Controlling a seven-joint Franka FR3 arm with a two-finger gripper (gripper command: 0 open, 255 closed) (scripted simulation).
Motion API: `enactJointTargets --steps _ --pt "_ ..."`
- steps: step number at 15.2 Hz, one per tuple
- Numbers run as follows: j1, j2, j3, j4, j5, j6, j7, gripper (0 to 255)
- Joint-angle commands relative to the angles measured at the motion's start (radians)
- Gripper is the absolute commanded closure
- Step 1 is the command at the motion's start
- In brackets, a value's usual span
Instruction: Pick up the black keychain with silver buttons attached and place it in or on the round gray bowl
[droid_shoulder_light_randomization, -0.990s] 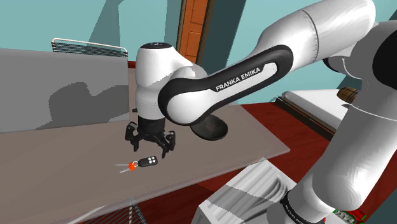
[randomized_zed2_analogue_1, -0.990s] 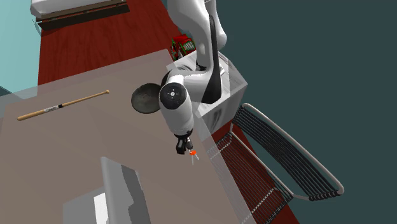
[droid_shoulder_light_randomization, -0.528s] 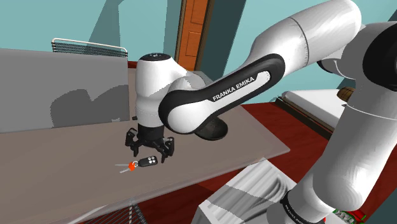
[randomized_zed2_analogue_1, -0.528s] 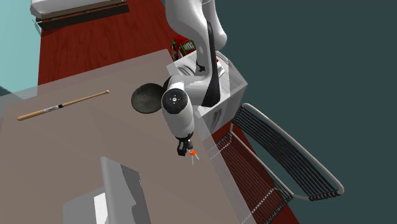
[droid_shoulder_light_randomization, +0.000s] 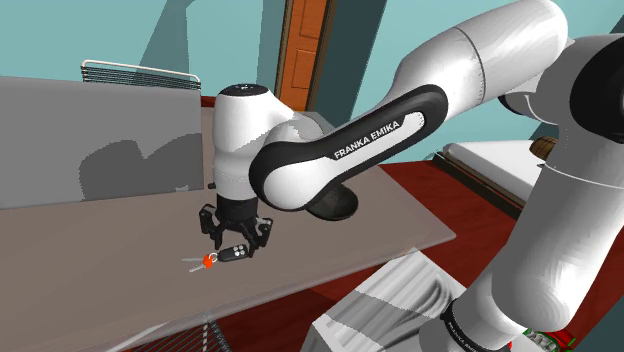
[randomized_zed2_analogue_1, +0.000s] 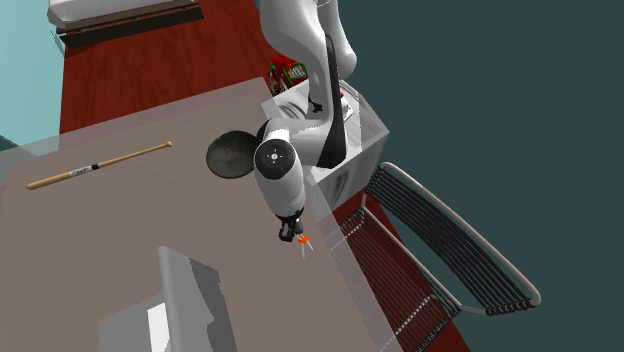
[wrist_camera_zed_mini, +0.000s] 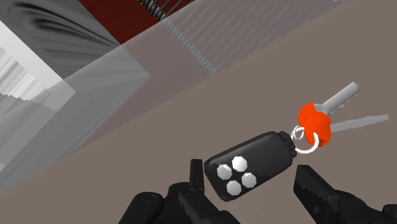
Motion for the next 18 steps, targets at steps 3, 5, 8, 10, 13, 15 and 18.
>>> enactJointTargets --steps 3,5,8,10,13,15,18 --pt "0.000 0.000 0.000 0.000 0.000 0.000 0.000 255" --pt "0.000 0.000 0.000 0.000 0.000 0.000 0.000 255" --pt "-0.006 -0.018 0.006 0.009 0.017 -0.023 -0.011 255" --pt "-0.011 -0.036 0.011 0.020 0.033 -0.046 -0.022 255" --pt "-0.017 -0.062 0.017 0.037 0.056 -0.082 -0.037 255" --pt "-0.021 -0.078 0.021 0.049 0.070 -0.106 -0.046 255" --pt "-0.026 -0.100 0.024 0.070 0.089 -0.143 -0.059 255"
